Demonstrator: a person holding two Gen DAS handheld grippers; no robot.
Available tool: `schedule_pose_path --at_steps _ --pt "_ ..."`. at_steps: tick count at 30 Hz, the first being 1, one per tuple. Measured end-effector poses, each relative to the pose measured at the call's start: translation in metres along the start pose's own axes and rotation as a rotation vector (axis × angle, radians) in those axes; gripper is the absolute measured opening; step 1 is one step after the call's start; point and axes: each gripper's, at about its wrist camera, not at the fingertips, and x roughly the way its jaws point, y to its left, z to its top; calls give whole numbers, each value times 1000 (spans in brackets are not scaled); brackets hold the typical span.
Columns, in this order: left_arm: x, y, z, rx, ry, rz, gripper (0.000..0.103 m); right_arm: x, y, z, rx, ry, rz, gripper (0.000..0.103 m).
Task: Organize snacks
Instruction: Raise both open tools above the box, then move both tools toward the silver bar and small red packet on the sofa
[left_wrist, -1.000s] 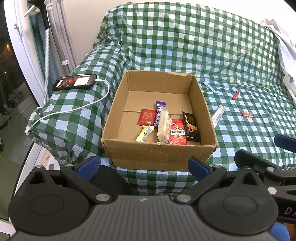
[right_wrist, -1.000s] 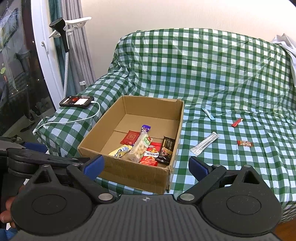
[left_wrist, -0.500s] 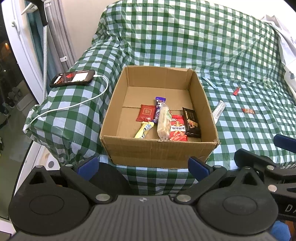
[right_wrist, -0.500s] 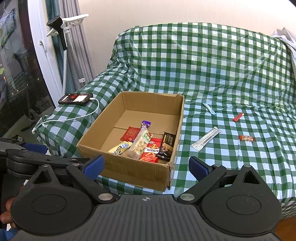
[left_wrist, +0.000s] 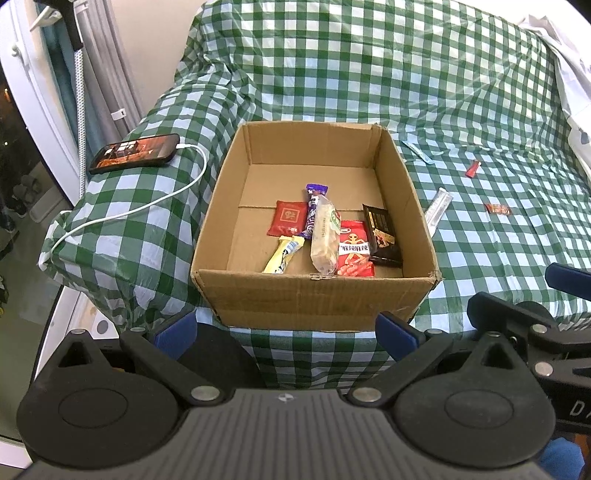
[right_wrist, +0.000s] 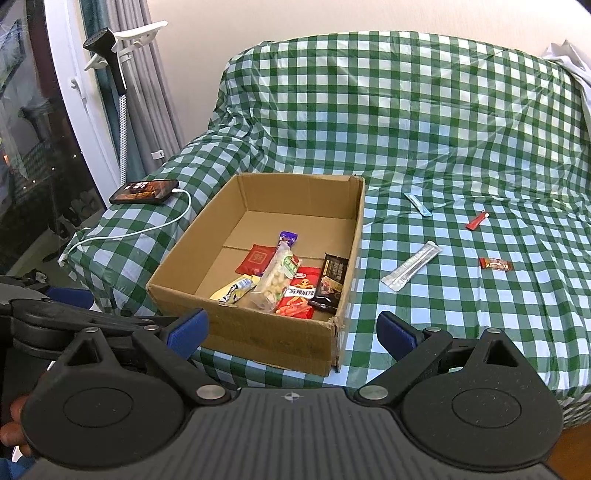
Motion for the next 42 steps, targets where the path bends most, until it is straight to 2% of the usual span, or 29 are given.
schedule_pose_path --at_steps 6,12,19,24,32,37,42 --pt "7 -13 8 50 12 1 103 8 -12 2 38 9 -4 97" --pt "19 -43 28 115 27 -39 103 14 -42 5 107 -4 -44 98" --pt "42 -100 69 178 55 -119 103 6 -109 12 220 -52 -168 98" --pt "70 -153 103 208 93 -197 103 20 -173 19 290 -43 -274 98" --pt "162 -243 150 323 166 -281 103 80 -257 25 372 -13 -356 98" --pt "244 -289 178 399 191 -225 103 143 -303 32 374 21 -387 98" --pt "320 -300 186 408 246 -164 103 206 -341 37 394 50 -380 98"
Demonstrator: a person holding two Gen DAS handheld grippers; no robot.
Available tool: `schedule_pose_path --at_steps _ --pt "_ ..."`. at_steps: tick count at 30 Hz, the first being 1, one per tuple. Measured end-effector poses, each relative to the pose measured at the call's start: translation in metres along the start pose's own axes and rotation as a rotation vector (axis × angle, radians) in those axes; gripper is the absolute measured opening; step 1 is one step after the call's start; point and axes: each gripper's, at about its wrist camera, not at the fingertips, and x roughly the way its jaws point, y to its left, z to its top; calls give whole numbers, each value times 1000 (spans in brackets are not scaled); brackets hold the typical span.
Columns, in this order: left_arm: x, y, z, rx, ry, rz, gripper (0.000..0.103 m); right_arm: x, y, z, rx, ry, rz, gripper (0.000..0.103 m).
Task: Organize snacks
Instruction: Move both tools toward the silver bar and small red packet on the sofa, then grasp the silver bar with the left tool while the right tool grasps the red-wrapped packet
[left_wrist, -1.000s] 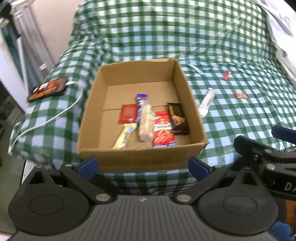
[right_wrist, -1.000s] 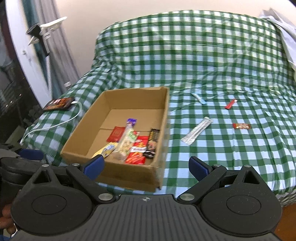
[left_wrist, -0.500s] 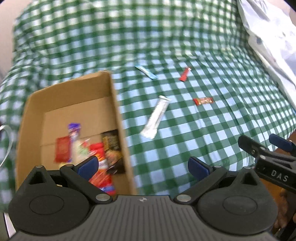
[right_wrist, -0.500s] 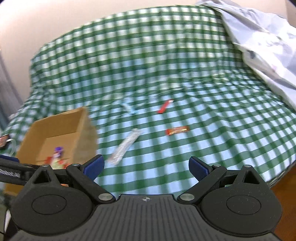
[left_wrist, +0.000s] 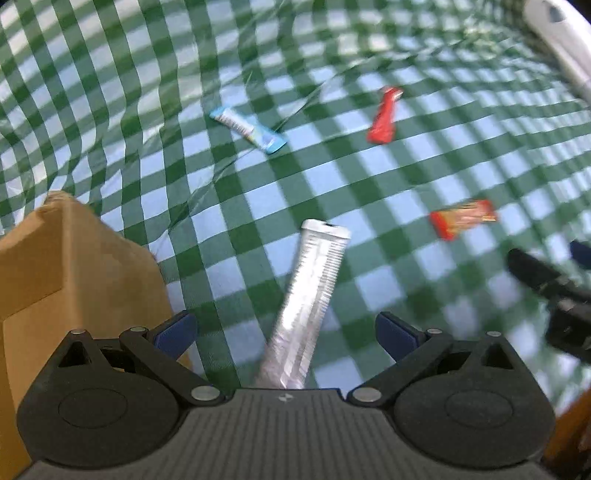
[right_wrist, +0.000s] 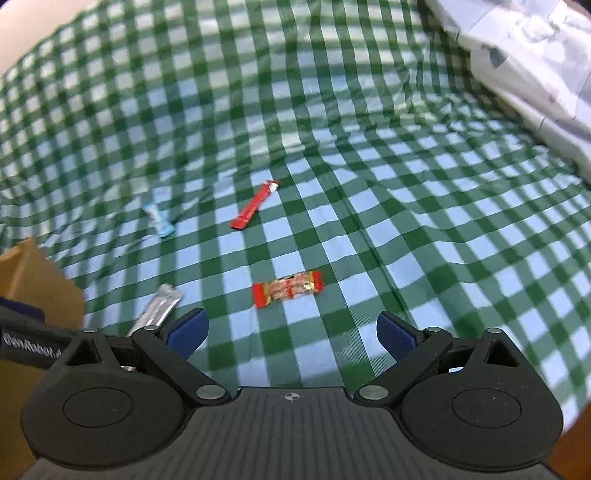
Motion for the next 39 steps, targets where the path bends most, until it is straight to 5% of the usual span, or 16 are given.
schedule_pose_path --at_steps 10,13,20,21,23,24,26,28,39 --pt "68 15 9 -1 46 -29 103 110 12 1 -124 52 -54 100" --pt "70 17 9 -8 45 -31 103 108 18 -15 -200 -36 -70 102" --pt "67 17 7 -11 44 -29 103 111 20 -18 -201 -38 -65 102" --pt "65 16 8 -21 51 -25 98 107 20 -19 -204 -41 -63 97" --pt "54 17 10 -62 63 -102 51 100 21 -17 -225 -76 -58 55" --pt "47 14 12 -48 62 -107 28 99 24 -16 -243 -68 -68 55" --pt "36 10 12 -18 30 -82 23 96 24 -15 -222 -52 -64 53" --pt "26 11 10 -13 14 -80 3 92 21 -12 -188 -35 -63 52" --pt "-51 26 -25 -73 -77 -142 0 3 20 -16 -113 -103 -29 52"
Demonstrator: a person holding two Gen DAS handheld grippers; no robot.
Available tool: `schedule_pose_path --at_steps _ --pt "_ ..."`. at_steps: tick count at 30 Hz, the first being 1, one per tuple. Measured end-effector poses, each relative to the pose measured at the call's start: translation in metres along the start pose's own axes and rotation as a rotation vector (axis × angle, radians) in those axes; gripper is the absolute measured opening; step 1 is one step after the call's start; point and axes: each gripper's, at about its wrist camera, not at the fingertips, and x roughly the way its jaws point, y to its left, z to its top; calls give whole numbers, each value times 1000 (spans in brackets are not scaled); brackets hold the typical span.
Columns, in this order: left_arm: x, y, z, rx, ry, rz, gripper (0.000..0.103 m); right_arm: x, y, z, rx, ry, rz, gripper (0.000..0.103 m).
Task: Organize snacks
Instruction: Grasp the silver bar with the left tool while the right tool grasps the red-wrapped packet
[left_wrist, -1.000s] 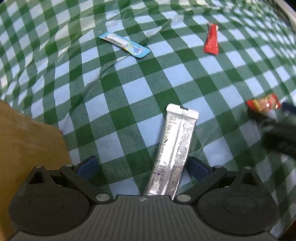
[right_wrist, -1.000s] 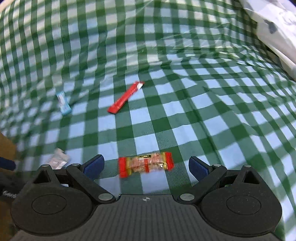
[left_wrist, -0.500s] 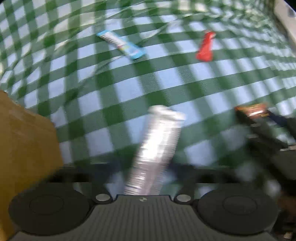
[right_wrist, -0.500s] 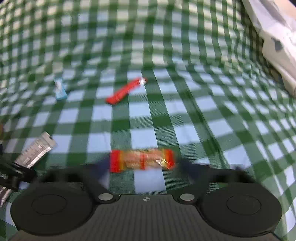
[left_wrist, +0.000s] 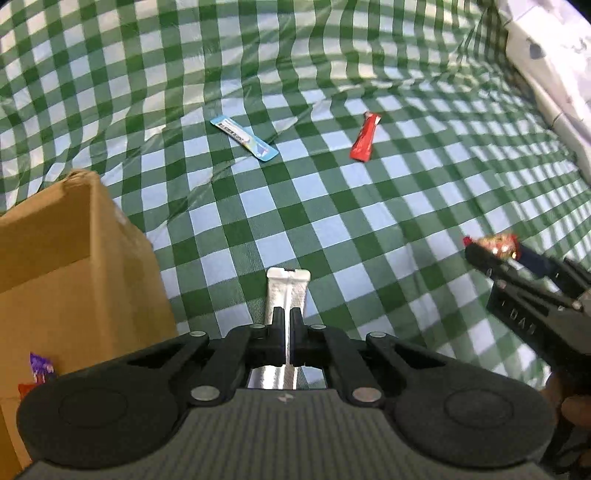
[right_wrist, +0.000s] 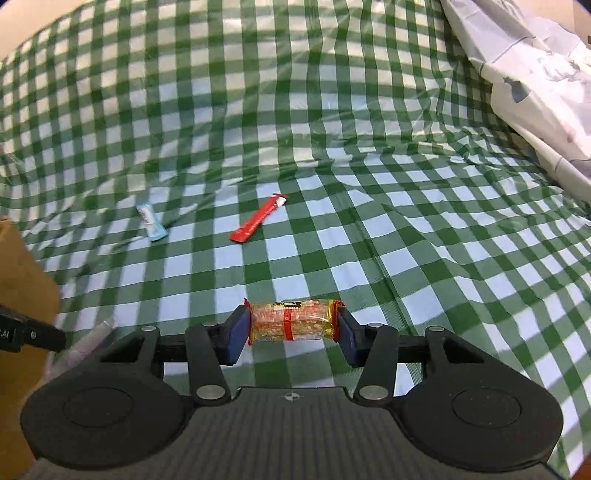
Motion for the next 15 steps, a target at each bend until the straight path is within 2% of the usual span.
schedule_pose_path --at_steps 6,8,9,10,12,15 --pt "-22 3 -7 -16 -6 -24 2 -31 -7 -8 36 3 -2 52" --pt "-11 3 -6 -12 29 -55 25 -35 -7 -12 31 7 -2 52" --pt "-1 1 -5 -10 54 -61 59 -34 -6 -13 32 12 -2 52" --pt "10 -2 -5 -10 70 -47 82 -33 -6 -14 36 16 0 52" --pt "32 -5 -6 1 79 5 83 -30 -7 -15 44 26 6 53" --pt "70 -3 -2 -8 154 41 83 -25 -8 -16 55 40 13 53"
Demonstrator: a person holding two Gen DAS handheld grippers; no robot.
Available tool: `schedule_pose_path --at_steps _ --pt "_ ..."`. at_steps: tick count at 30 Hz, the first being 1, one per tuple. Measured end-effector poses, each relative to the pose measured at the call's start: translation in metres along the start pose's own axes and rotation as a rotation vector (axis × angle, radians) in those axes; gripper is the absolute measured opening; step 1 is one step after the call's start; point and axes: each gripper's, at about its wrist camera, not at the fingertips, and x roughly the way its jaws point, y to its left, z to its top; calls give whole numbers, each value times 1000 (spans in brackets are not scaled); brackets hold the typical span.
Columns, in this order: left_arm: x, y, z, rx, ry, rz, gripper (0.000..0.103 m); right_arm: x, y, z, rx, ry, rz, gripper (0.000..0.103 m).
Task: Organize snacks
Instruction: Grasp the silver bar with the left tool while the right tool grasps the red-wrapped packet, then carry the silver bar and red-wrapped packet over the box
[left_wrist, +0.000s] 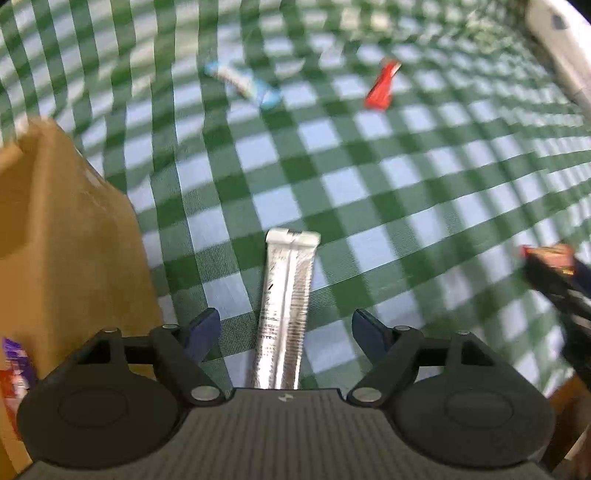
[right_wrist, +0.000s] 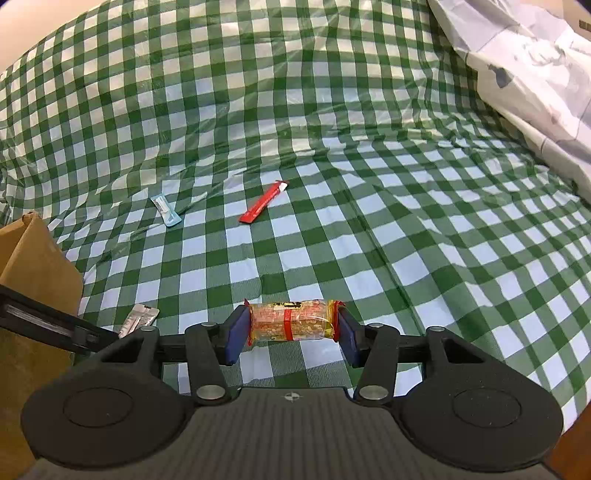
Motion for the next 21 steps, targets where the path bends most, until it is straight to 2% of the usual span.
schedule_pose_path --at_steps 3,4,5,6,7,9,13,18,21 --pt "29 14 3 -43 74 -3 81 8 0 1 6 15 5 53" --pt "29 16 3 -63 66 -11 74 11 1 1 9 21 6 53" --pt "26 16 3 -65 52 -7 62 14 -1 1 14 27 7 53" --pt "21 14 3 -42 34 -16 27 16 -2 1 20 33 7 53" --pt "16 12 2 -16 24 -21 23 19 -3 1 26 37 9 53" --pt "7 11 -1 -19 16 -7 22 22 -2 1 30 40 10 53" --pt "-27 10 -11 -18 -48 -9 21 14 3 2 32 29 22 53" --pt "-95 10 -31 -26 -157 -22 21 -21 11 4 18 -13 47 53" --pt "-137 10 -55 -20 -217 -29 21 -53 16 4 11 -38 69 53"
